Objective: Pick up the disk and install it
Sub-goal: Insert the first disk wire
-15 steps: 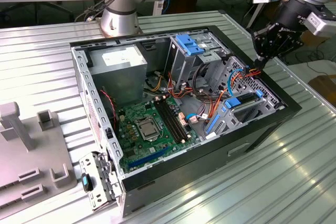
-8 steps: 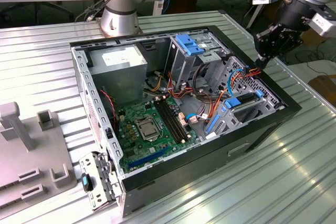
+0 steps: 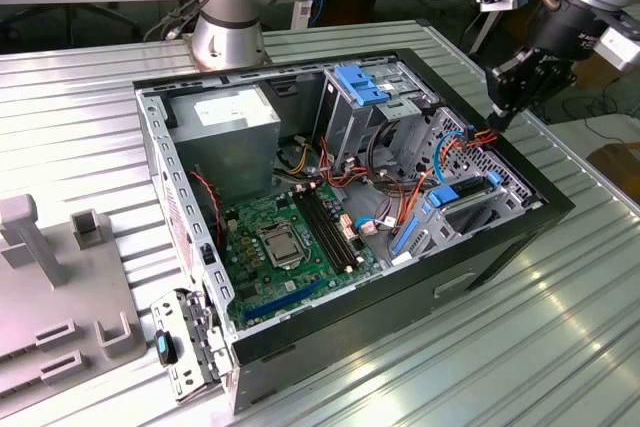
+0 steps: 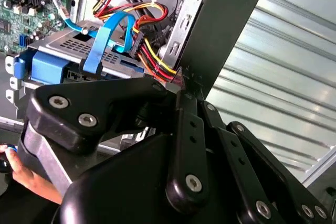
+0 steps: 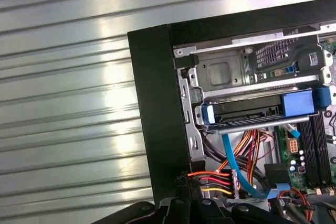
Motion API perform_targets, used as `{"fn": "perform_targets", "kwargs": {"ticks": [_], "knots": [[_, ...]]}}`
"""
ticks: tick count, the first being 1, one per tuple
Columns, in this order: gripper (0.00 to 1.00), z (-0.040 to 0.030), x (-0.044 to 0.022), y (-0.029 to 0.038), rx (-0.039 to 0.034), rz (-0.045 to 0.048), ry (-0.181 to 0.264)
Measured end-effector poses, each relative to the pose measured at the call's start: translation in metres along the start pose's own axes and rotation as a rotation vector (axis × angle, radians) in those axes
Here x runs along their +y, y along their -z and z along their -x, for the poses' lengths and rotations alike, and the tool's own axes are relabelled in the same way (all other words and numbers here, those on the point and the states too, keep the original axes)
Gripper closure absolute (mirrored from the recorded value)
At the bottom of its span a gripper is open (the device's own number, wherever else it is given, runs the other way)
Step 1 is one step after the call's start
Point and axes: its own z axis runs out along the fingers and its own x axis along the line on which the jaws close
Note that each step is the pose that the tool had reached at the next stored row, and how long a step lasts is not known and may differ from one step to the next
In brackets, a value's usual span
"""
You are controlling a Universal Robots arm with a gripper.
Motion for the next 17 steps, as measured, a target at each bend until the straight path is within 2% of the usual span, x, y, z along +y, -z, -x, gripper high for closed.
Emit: {"fn": "perform_targets", "kwargs": {"ticks": [1, 2, 3, 17], "knots": [[0.83, -0.0002, 0.0014, 0.0000, 0.0001, -0.0001, 0.005], [0.83, -0.0004, 0.0023, 0.0000, 0.0001, 0.0000, 0.009], [0.76, -0.0004, 0.0028, 0.0001, 0.0001, 0.0000, 0.012], [0.77, -0.0019, 0.0035, -0.0043, 0.0020, 0.0000, 0.020]]}}
